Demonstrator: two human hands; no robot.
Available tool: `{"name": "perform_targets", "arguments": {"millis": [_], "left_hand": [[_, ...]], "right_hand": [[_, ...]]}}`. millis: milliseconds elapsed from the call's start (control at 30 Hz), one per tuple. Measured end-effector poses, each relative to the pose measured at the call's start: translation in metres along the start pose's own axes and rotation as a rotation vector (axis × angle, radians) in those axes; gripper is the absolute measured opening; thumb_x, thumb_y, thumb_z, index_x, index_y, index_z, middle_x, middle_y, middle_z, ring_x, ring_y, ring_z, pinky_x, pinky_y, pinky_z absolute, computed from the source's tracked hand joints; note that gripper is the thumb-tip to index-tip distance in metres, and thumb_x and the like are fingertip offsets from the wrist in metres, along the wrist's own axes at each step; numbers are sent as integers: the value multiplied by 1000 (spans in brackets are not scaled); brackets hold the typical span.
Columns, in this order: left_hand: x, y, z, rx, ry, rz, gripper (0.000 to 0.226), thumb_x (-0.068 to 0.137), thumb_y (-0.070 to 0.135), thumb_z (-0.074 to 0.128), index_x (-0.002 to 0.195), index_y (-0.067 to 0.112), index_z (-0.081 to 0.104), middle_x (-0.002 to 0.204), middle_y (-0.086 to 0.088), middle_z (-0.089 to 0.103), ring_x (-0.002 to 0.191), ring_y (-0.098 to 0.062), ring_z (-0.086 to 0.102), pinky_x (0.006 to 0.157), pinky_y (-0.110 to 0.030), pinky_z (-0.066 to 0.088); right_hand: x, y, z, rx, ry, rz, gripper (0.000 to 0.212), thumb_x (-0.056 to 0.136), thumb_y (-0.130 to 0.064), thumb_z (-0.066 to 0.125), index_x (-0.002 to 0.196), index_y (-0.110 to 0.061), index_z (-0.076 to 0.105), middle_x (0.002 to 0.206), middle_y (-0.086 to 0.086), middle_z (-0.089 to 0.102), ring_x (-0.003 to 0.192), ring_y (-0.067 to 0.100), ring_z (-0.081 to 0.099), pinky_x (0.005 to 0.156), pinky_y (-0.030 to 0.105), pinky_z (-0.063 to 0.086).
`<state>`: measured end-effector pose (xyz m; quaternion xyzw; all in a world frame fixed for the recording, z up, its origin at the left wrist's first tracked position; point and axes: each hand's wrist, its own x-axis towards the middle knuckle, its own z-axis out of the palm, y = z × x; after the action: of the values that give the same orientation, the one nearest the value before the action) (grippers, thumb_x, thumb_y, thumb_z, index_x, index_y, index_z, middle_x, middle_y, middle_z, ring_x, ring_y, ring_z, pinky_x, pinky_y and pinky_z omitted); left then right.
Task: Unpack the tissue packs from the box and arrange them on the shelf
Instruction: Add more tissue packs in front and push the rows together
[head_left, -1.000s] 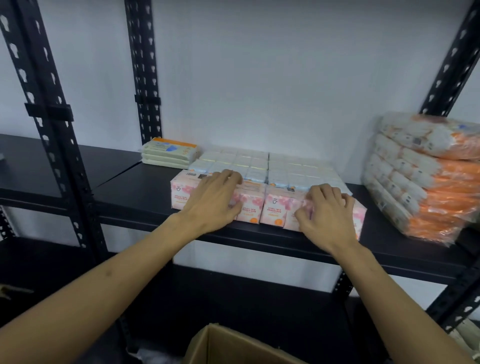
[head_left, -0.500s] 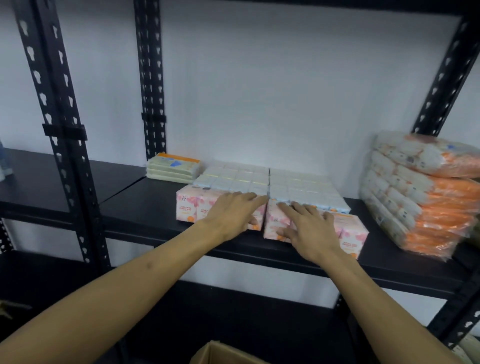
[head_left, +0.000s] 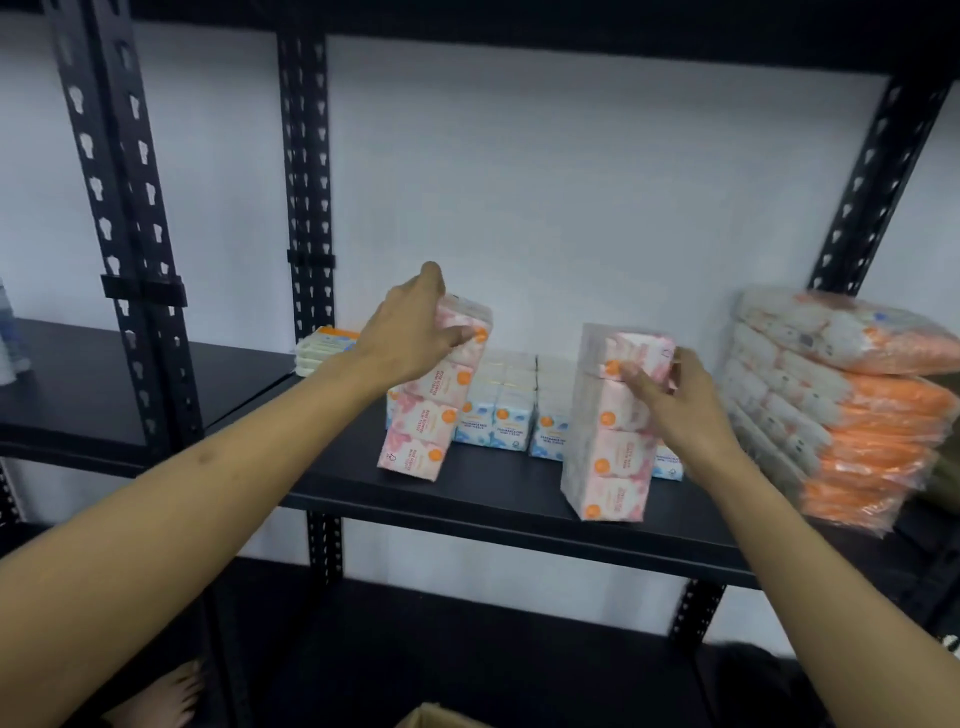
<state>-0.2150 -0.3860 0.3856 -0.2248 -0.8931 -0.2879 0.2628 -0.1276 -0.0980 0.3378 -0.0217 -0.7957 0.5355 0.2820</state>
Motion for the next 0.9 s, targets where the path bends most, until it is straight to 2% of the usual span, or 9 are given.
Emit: {"name": "perform_targets", "arguments": {"millis": [100,167,267,367,467,600,733,833,900], "left_hand": [[-1,-18,-7,219,-127,154,58,105,29,48,157,36,24,128,-7,56,113,-35,58,96,-47,49],[-4,-23,-9,291,-174,156,54,106,36,45,157,34,30,128,-5,54,114,-37,58,97,-45,48],[-9,-22,-10,268,-183,113,77,88,49,72,154,31,38,149,-8,47,133,-33,48,109,-46,42],[-13,-19,-6,178,-106,101,78,81,35,83,150,27,46,140,-5,55,126,-28,54,104,-42,46],[-20,-21,-3,74,21,20,74,82,30,82,148,27,49,139,-4,57,122,-27,57,100,-40,48],[-35,-35,3,-178,149,-182,69,87,31,78,149,26,47,137,-3,60,122,-23,58,95,-33,47],[-64,-44,27,-415,203,-383,66,90,38,74,148,25,45,137,0,59,129,-26,55,99,-36,47],[-89,-57,52,-437,165,-532,66,91,51,68,147,28,42,136,-1,61,130,-31,54,104,-43,45],[-103,-65,67,-381,128,-597,65,90,61,63,144,32,40,129,-2,64,124,-33,58,104,-47,47]], "right_hand": [[3,-7,-10,-103,-47,-83,82,94,-29,69,156,-35,16,141,-7,40,107,11,64,86,31,54],[6,-17,-11,-334,-100,-145,68,94,-35,67,152,-28,33,150,-2,34,120,17,55,83,18,46],[5,-31,-3,-507,-54,-125,64,88,-47,71,140,-19,47,158,5,24,122,15,48,86,22,41],[0,-41,3,-532,43,-133,66,78,-46,82,122,-10,49,131,5,41,100,17,50,70,20,40],[3,-40,-3,-481,151,-136,54,74,-39,86,105,-13,51,114,6,48,88,20,54,56,20,38],[3,-18,-24,-298,313,1,57,71,-49,84,100,-12,53,108,7,58,92,27,62,71,40,53],[-13,20,-42,-8,425,258,54,76,-44,84,103,-12,50,109,8,59,100,30,62,83,47,55],[-30,61,-50,166,406,446,51,71,-43,88,96,-12,57,110,9,64,106,36,65,94,54,54],[-44,81,-50,132,382,495,51,74,-45,85,97,-7,61,107,9,64,106,36,64,96,49,51]]}}
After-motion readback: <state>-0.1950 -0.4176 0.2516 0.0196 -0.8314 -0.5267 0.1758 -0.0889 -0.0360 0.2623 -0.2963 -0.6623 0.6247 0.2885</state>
